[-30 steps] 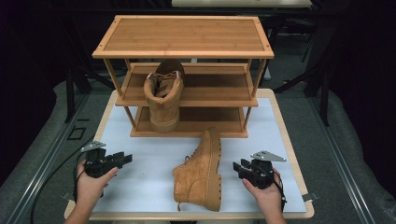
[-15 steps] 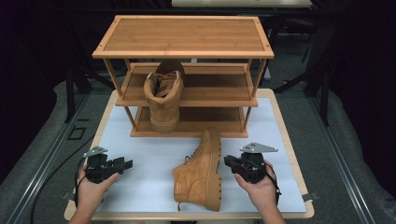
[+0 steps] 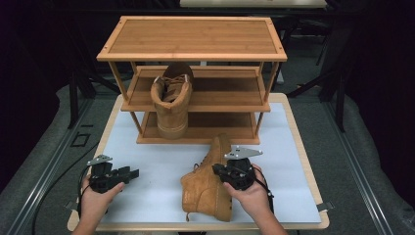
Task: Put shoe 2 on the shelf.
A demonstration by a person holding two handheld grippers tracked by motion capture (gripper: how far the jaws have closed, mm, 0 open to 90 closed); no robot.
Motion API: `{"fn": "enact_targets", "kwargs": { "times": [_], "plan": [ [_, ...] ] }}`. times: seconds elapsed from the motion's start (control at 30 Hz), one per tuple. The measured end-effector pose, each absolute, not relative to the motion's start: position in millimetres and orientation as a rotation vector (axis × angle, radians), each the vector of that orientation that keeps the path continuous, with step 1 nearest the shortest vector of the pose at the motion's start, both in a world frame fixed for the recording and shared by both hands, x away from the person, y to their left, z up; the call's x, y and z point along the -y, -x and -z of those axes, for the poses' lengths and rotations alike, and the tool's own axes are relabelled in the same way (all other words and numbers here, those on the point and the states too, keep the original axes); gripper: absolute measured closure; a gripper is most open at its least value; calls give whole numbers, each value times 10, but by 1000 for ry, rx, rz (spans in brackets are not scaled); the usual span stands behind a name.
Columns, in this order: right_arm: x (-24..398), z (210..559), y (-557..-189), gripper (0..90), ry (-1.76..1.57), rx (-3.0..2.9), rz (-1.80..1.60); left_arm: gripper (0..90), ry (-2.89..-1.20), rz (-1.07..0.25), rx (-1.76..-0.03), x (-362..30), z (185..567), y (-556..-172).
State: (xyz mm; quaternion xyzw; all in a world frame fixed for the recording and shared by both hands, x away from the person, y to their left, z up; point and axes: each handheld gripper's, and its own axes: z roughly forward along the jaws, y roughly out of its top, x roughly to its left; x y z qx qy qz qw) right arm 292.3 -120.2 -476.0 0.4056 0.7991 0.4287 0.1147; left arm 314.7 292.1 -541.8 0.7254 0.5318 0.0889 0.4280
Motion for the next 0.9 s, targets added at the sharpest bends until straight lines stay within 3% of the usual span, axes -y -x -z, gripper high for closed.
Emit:
{"fn": "enact_targets", "kwargs": {
  "times": [0.13, 0.9],
  "plan": [
    [1222, 4775, -2868, 900, -1188, -2322, -1207, 471, -1807, -222, -1330, -2920, 5418, -3146],
    [2071, 4911, -2780, 900, -1492, -2144, -1436, 467, -1808, -228, -1335, -2909, 5417, -3144]
  ]
}}
